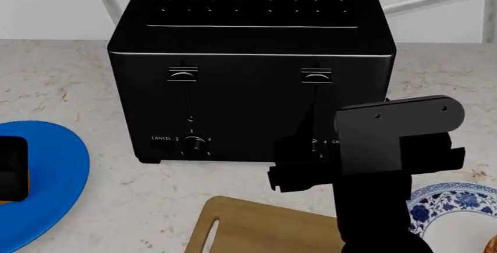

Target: Place all breads on the cutting board.

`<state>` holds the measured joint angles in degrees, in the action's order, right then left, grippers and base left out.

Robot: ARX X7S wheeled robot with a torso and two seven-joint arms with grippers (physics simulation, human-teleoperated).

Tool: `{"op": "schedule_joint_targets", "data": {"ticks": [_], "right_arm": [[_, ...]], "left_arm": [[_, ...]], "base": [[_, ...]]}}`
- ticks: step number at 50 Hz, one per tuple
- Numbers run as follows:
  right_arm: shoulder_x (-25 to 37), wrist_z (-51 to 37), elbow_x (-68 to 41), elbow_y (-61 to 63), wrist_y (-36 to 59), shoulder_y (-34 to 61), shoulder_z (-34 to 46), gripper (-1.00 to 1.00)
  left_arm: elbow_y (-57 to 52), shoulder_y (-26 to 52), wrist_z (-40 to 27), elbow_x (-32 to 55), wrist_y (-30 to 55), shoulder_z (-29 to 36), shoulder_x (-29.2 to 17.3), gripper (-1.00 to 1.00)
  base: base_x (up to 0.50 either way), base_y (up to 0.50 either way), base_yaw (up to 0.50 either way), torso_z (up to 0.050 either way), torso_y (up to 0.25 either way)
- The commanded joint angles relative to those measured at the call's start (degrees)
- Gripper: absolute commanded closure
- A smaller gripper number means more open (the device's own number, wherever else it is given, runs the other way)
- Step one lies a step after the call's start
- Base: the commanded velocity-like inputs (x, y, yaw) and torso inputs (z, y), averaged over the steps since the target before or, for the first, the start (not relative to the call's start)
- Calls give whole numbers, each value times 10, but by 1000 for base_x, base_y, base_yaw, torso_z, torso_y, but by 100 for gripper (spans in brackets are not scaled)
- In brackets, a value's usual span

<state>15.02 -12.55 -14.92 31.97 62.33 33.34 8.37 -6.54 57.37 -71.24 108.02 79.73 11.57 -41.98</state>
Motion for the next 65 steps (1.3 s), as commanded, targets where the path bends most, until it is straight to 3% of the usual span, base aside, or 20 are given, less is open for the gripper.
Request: {"op": "schedule_joint_targets", "data": {"ticks": [1, 12, 13, 17, 27, 29, 32, 34, 36, 65], "right_arm": [[0, -1, -2, -3, -3, -1, 2, -100], [3, -3, -2, -6, -6, -1, 6, -100], [5, -5, 0, -5, -7, -1, 11, -100], [4, -6, -1, -5, -6, -1, 11, -100], [5, -8, -3, -1, -2, 1, 13, -100], [6, -8, -3, -1, -2, 0, 14, -100], [5, -8, -4, -3, -3, 1, 13, -100], [4, -9, -4, -6, -6, 1, 16, -100], [4, -9, -4, -7, -7, 0, 17, -100], [7, -13, -11, -6, -7, 2, 18, -100]], "left_arm": [[9, -6, 34, -44, -2, 12, 4, -100], [14, -18, 80, -97, -10, 20, 4, -100], [35, 15, 58, -66, 2, 29, 3, -100], [14, -36, 113, -125, -22, 25, 3, -100], [21, -41, 128, -140, -29, 34, 3, -100], [39, -12, 96, -102, -13, 39, 3, -100], [27, -42, 137, -151, -36, 40, -1, -100], [55, 10, 89, -96, -10, 47, -1, -100], [60, 12, 76, -89, -13, 48, -1, -100], [94, -1, 171, -177, -42, 86, 7, -100]], "base": [[0, 0, 0, 0, 0], [0, 0, 0, 0, 0], [0, 0, 0, 0, 0], [0, 0, 0, 0, 0], [0, 0, 0, 0, 0], [0, 0, 0, 0, 0], [0, 0, 0, 0, 0], [0, 0, 0, 0, 0], [0, 0, 0, 0, 0], [0, 0, 0, 0, 0]]}}
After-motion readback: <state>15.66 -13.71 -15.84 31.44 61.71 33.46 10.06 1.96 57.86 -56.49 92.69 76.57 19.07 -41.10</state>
